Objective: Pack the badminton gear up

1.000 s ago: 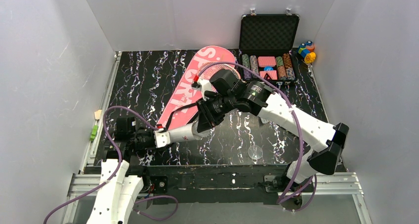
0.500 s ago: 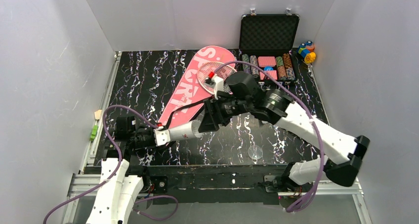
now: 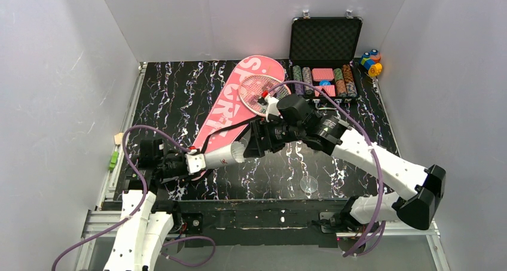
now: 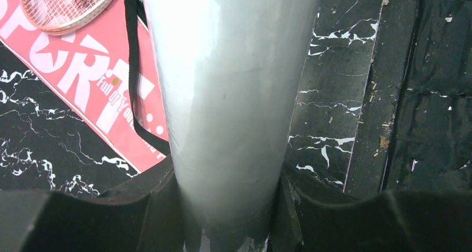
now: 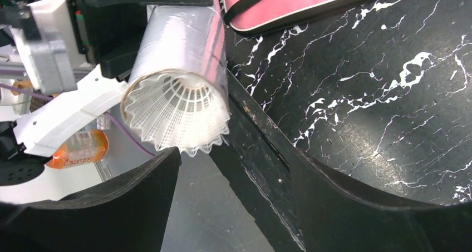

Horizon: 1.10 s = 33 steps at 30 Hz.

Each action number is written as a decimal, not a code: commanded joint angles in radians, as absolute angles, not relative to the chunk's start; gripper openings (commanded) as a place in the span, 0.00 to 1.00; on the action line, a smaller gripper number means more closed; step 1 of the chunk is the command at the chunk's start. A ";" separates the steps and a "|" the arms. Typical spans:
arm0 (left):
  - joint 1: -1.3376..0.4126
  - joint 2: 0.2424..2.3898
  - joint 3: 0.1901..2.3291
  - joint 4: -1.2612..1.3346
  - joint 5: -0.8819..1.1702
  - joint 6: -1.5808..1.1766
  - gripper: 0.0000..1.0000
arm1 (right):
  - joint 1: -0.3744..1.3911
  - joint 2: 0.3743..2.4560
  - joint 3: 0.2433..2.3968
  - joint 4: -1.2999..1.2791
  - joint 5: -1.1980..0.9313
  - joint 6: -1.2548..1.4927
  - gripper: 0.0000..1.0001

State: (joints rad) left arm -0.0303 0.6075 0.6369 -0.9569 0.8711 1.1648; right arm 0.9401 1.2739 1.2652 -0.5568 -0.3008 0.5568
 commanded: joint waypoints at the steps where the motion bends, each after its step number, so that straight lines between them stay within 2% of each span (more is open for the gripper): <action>1: -0.031 0.607 0.665 -0.986 0.938 1.107 0.14 | 0.940 1.294 1.270 -0.433 -0.267 0.604 0.80; 10: -0.032 0.604 0.675 -0.986 0.950 1.096 0.15 | 0.942 1.366 1.236 -0.374 -0.239 0.645 0.78; 18: -0.032 0.600 0.692 -0.983 0.986 1.070 0.17 | 0.958 1.334 1.131 -0.313 -0.161 0.651 0.75; 24: -0.031 0.607 0.703 -0.981 0.996 1.054 0.17 | 0.997 1.395 1.167 -0.273 -0.146 0.664 0.74; 29: -0.031 0.602 0.707 -0.982 0.998 1.049 0.17 | 1.011 1.447 1.184 -0.227 -0.160 0.691 0.76; 33: -0.032 0.601 0.700 -0.986 0.992 1.054 0.17 | 0.996 1.410 1.181 -0.231 -0.148 0.691 0.80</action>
